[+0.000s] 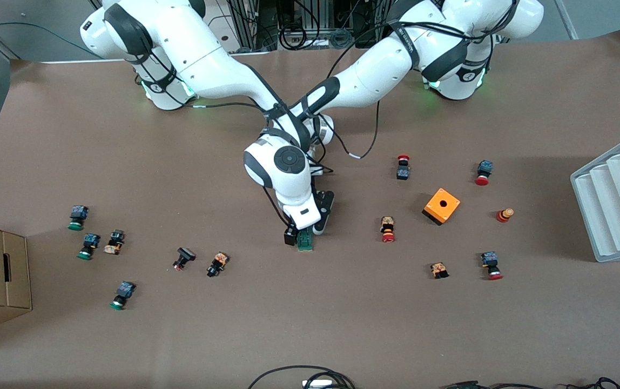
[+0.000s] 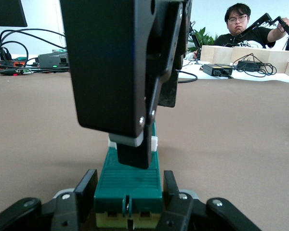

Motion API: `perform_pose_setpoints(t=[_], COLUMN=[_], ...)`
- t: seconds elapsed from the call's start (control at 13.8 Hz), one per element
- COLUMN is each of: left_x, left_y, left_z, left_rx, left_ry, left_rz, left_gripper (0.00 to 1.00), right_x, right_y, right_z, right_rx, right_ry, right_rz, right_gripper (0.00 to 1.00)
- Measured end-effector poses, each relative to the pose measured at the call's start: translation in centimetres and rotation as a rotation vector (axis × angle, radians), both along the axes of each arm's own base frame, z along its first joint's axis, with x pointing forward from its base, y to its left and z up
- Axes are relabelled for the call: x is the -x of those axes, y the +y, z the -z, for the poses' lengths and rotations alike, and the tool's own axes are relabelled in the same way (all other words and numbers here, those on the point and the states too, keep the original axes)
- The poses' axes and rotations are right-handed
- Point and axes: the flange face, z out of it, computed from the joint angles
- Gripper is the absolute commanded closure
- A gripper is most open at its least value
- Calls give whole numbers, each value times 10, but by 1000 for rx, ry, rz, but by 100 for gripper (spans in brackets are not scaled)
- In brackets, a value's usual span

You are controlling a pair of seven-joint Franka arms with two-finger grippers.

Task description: Close load switch with both arms

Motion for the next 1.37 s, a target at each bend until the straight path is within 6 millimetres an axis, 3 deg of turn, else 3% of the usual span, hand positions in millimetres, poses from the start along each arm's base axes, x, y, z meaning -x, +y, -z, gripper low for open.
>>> perform_pose_setpoints(t=[0.72,1.37], left_x=[0,0], left_y=[0,0], left_z=[0,0], left_rx=[-1,-1], left_ry=[-1,-1], left_rz=[1,1], left_gripper=[38,38], right_x=[5,-2], right_y=[6,8], right_z=[0,-10], right_rx=[1,-14], right_ry=[3,-23], right_rz=[-9,-7], right_gripper=[26,27])
